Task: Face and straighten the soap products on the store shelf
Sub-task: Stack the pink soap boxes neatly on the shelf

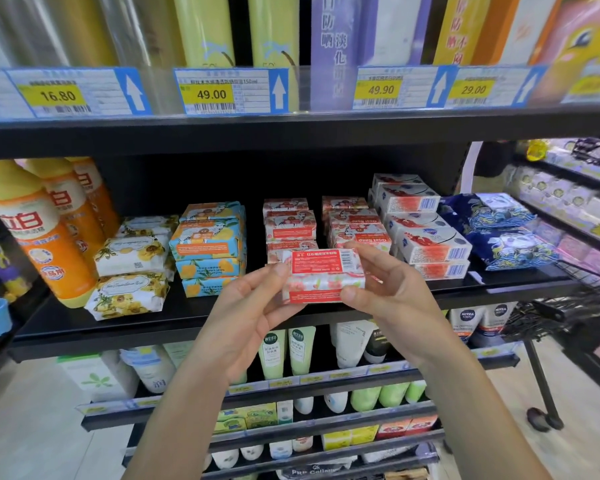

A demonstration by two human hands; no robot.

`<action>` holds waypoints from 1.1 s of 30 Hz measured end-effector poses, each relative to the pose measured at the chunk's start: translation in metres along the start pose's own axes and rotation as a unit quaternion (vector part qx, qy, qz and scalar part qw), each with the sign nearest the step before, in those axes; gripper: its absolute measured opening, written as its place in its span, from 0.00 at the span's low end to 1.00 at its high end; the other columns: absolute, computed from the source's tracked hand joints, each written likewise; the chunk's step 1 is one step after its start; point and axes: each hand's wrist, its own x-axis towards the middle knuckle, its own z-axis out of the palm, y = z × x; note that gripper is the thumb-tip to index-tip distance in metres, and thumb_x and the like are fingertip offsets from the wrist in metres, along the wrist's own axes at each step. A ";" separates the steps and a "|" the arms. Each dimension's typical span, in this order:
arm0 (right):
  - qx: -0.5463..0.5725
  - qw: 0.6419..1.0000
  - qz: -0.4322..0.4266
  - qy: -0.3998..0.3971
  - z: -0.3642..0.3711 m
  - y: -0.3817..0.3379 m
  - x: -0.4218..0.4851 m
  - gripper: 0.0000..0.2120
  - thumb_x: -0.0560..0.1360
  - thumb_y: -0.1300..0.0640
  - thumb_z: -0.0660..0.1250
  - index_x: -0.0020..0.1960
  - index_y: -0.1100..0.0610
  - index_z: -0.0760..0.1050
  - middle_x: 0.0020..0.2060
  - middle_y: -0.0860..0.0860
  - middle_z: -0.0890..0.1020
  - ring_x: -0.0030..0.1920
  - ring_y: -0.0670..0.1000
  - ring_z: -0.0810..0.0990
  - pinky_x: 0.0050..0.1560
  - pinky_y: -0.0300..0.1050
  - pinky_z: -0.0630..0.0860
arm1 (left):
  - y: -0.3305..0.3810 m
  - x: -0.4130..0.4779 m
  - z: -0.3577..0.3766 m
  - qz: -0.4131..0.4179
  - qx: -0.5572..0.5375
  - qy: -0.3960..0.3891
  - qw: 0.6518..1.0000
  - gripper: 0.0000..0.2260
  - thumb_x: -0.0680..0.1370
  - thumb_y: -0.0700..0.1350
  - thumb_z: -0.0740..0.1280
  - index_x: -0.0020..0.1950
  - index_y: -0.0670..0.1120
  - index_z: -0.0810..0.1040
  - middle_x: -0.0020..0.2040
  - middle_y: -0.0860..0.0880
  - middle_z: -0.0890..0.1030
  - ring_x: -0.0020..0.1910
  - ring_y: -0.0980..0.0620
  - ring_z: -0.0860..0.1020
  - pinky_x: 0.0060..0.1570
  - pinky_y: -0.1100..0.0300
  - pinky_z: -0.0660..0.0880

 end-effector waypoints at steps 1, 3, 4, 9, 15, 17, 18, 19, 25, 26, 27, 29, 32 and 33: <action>-0.003 1.000 -0.010 -0.008 -0.001 0.001 -0.001 0.29 0.68 0.62 0.79 0.67 0.48 0.78 0.63 0.49 0.83 0.65 0.47 0.81 0.63 0.46 0.78 | 0.000 -0.001 0.001 -0.004 0.001 0.001 1.000 0.22 0.77 0.51 0.68 0.66 0.40 0.80 0.60 0.43 0.85 0.62 0.47 0.83 0.61 0.54 0.80; 0.002 0.999 -0.026 -0.021 -0.001 0.002 -0.002 0.30 0.68 0.64 0.80 0.67 0.49 0.78 0.64 0.50 0.82 0.65 0.51 0.81 0.63 0.49 0.79 | 0.000 -0.002 0.002 -0.009 0.006 0.002 1.000 0.20 0.77 0.50 0.68 0.64 0.38 0.81 0.59 0.42 0.85 0.60 0.47 0.83 0.60 0.54 0.80; 0.003 0.999 -0.028 -0.025 0.000 0.002 -0.002 0.31 0.68 0.66 0.79 0.68 0.50 0.77 0.64 0.51 0.82 0.65 0.51 0.81 0.63 0.49 0.80 | -0.001 -0.003 0.002 -0.008 0.010 0.003 1.000 0.19 0.77 0.49 0.68 0.63 0.38 0.81 0.59 0.42 0.85 0.60 0.46 0.83 0.60 0.54 0.80; 0.001 0.999 -0.004 -0.049 0.001 0.003 -0.005 0.33 0.72 0.72 0.74 0.73 0.50 0.72 0.65 0.47 0.81 0.66 0.51 0.80 0.59 0.48 0.81 | -0.006 -0.008 0.000 0.008 0.021 0.020 1.000 0.18 0.78 0.44 0.69 0.65 0.38 0.80 0.59 0.41 0.85 0.60 0.45 0.83 0.60 0.53 0.80; 0.012 0.999 0.044 -0.007 0.003 0.007 -0.006 0.28 0.71 0.51 0.78 0.69 0.48 0.76 0.63 0.51 0.83 0.65 0.51 0.81 0.61 0.50 0.80 | -0.012 -0.012 -0.002 0.020 0.014 0.025 0.999 0.22 0.75 0.42 0.71 0.68 0.38 0.77 0.60 0.41 0.85 0.62 0.43 0.82 0.63 0.51 0.79; 0.035 0.998 0.054 0.007 0.005 0.007 -0.006 0.26 0.70 0.52 0.76 0.67 0.54 0.77 0.60 0.56 0.84 0.61 0.53 0.84 0.57 0.48 0.82 | -0.013 -0.012 -0.001 0.024 0.008 0.026 0.999 0.22 0.75 0.41 0.71 0.68 0.39 0.76 0.60 0.41 0.85 0.62 0.44 0.83 0.62 0.53 0.79; 0.036 0.998 0.057 0.007 0.006 0.007 -0.007 0.26 0.70 0.52 0.75 0.67 0.56 0.77 0.60 0.58 0.84 0.60 0.54 0.84 0.55 0.48 0.83 | -0.013 -0.012 -0.001 0.025 0.005 0.026 0.999 0.22 0.74 0.41 0.71 0.68 0.40 0.76 0.60 0.42 0.85 0.61 0.45 0.83 0.62 0.54 0.79; 0.034 0.998 0.057 0.007 0.006 0.007 -0.007 0.26 0.71 0.52 0.75 0.67 0.57 0.77 0.60 0.59 0.84 0.59 0.54 0.85 0.54 0.47 0.83 | -0.013 -0.013 -0.001 0.027 0.004 0.026 0.999 0.22 0.74 0.41 0.71 0.68 0.41 0.76 0.60 0.42 0.85 0.61 0.45 0.83 0.61 0.55 0.80; 0.031 0.998 0.048 0.032 0.009 0.004 -0.009 0.16 0.69 0.55 0.77 0.56 0.48 0.80 0.52 0.51 0.84 0.54 0.49 0.86 0.48 0.40 0.82 | -0.013 -0.014 -0.002 0.030 0.014 0.033 0.999 0.22 0.73 0.41 0.71 0.68 0.44 0.77 0.60 0.44 0.85 0.61 0.47 0.83 0.62 0.53 0.78; 0.023 0.998 0.046 0.036 0.009 0.005 -0.009 0.18 0.67 0.53 0.77 0.56 0.47 0.80 0.53 0.49 0.84 0.55 0.48 0.85 0.48 0.39 0.81 | -0.013 -0.014 -0.003 0.029 0.014 0.033 0.999 0.22 0.74 0.40 0.71 0.69 0.44 0.77 0.60 0.44 0.85 0.61 0.46 0.83 0.62 0.53 0.77; 0.013 0.998 0.043 0.038 0.009 0.005 -0.009 0.20 0.66 0.52 0.78 0.57 0.47 0.80 0.54 0.48 0.84 0.57 0.47 0.84 0.48 0.39 0.81 | -0.013 -0.014 -0.004 0.027 0.014 0.032 0.999 0.23 0.74 0.40 0.71 0.69 0.44 0.76 0.61 0.44 0.84 0.62 0.46 0.82 0.62 0.53 0.77; 0.005 0.999 0.030 0.037 0.009 0.007 -0.010 0.21 0.66 0.54 0.78 0.58 0.47 0.81 0.52 0.44 0.85 0.56 0.44 0.83 0.48 0.38 0.80 | -0.012 -0.015 -0.006 0.020 0.017 0.026 0.999 0.24 0.74 0.39 0.71 0.71 0.44 0.75 0.62 0.43 0.84 0.63 0.46 0.82 0.62 0.54 0.78; -0.007 1.000 0.009 0.029 0.010 0.007 -0.011 0.18 0.71 0.63 0.76 0.57 0.46 0.81 0.49 0.42 0.85 0.51 0.37 0.83 0.49 0.36 0.80 | -0.012 -0.015 -0.009 0.013 0.024 0.027 0.999 0.24 0.75 0.38 0.71 0.71 0.44 0.75 0.63 0.44 0.83 0.64 0.47 0.81 0.64 0.54 0.77; -0.010 1.000 0.003 0.023 0.010 0.006 -0.011 0.19 0.73 0.65 0.75 0.57 0.47 0.80 0.48 0.42 0.86 0.50 0.37 0.83 0.49 0.35 0.80 | -0.011 -0.015 -0.009 0.012 0.024 0.026 0.999 0.24 0.75 0.38 0.71 0.71 0.44 0.75 0.63 0.44 0.83 0.64 0.47 0.81 0.66 0.53 0.76</action>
